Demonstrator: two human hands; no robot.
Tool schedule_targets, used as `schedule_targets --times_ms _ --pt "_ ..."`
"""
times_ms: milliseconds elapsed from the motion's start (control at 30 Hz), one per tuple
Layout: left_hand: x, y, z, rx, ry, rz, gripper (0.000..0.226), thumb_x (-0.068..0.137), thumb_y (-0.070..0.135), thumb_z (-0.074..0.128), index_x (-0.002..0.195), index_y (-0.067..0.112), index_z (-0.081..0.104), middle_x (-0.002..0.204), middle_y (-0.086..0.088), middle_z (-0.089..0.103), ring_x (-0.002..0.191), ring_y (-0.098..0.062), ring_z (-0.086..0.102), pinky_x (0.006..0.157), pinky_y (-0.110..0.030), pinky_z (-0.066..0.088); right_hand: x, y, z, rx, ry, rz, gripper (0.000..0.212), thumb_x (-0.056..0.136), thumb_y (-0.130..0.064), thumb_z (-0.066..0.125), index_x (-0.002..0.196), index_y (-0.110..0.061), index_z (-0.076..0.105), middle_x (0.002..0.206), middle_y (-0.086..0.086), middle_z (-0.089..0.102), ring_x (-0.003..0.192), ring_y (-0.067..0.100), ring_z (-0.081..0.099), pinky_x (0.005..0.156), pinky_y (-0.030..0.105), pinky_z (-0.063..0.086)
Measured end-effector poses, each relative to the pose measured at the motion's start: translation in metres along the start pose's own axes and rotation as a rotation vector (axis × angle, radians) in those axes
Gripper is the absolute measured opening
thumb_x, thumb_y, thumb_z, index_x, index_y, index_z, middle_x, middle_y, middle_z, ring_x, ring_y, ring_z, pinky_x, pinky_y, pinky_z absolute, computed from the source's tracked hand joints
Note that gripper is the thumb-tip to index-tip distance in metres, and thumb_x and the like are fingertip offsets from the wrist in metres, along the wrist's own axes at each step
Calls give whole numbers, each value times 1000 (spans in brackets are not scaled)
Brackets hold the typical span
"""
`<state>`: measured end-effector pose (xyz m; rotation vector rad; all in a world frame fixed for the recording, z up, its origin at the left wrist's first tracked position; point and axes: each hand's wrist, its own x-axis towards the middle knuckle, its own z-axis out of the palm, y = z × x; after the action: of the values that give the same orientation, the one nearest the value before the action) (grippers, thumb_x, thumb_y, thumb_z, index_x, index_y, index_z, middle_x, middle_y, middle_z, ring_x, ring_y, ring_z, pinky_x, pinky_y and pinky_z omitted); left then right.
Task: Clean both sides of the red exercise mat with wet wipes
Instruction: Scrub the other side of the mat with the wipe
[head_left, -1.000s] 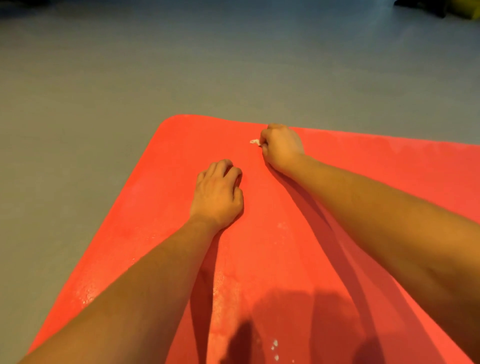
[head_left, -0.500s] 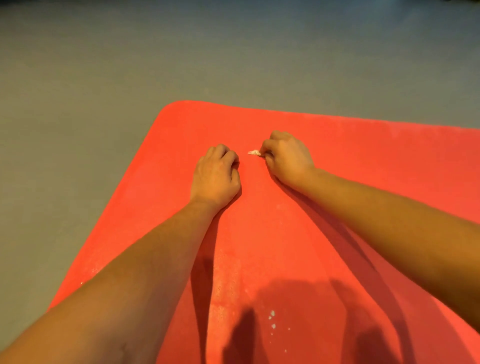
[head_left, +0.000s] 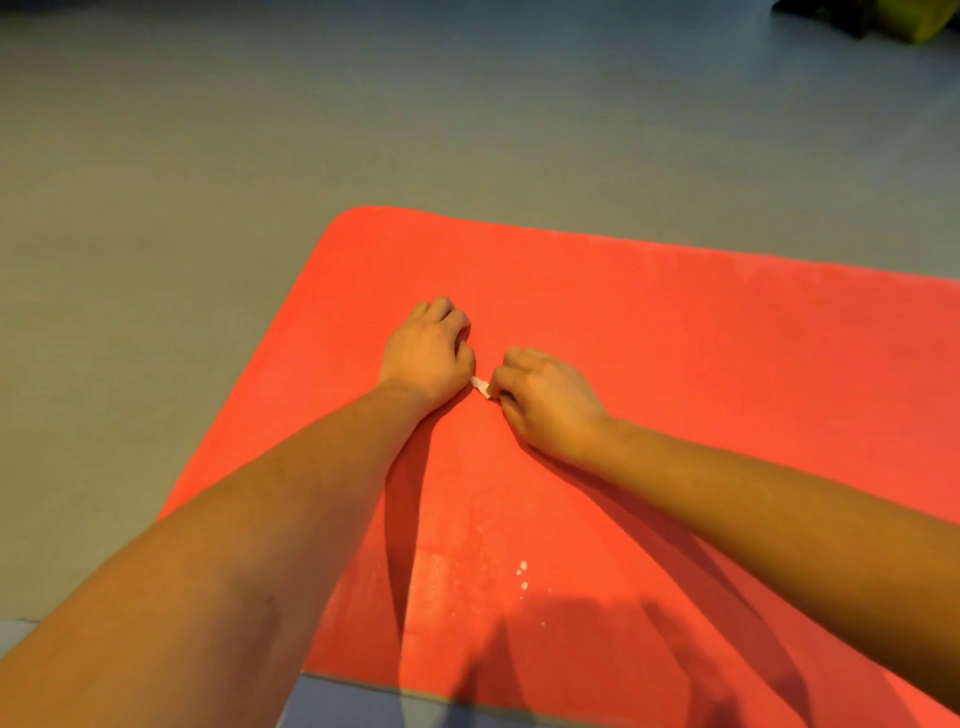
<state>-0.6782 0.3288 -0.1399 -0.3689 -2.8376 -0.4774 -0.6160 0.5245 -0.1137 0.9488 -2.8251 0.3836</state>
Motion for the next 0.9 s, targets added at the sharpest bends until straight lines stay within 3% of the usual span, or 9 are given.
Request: schedule_targets --times_ms 233,467,633,733,900 --pt "-36 7 -17 -19 -93 -3 27 96 23 53 117 17 69 117 -1 61 110 -26 55 85 -41 49 54 19 0 -89 20 329 17 86 -12 57 93 -16 72 94 8 60 87 34 62 66 39 47" --pt "-68 16 -31 -2 -148 13 22 99 23 55 113 14 70 112 -6 59 107 -31 53 87 -47 48 -13 -41 -8 -4 -22 196 9 88 -14 58 89 -17 67 90 5 57 82 32 61 60 37 39" --pt "-117 17 -40 12 -128 32 21 96 23 57 112 16 70 109 -4 57 102 -30 52 81 -47 49 -63 -68 -10 62 -68 15 7 87 -19 61 89 -20 67 89 1 55 84 27 59 62 38 45" --pt "-134 25 -58 58 -212 2 27 90 26 61 115 19 70 113 -3 57 107 -29 54 82 -43 50 -37 -51 -15 37 -70 130 16 87 -18 57 93 -23 70 93 3 59 86 31 63 64 39 47" --pt "-156 35 -83 43 -447 -50 57 83 47 70 136 25 62 134 2 51 123 -26 49 100 -42 49 -9 -39 -14 -22 -59 331 18 88 -15 56 94 -18 72 97 7 61 87 36 64 65 40 47"
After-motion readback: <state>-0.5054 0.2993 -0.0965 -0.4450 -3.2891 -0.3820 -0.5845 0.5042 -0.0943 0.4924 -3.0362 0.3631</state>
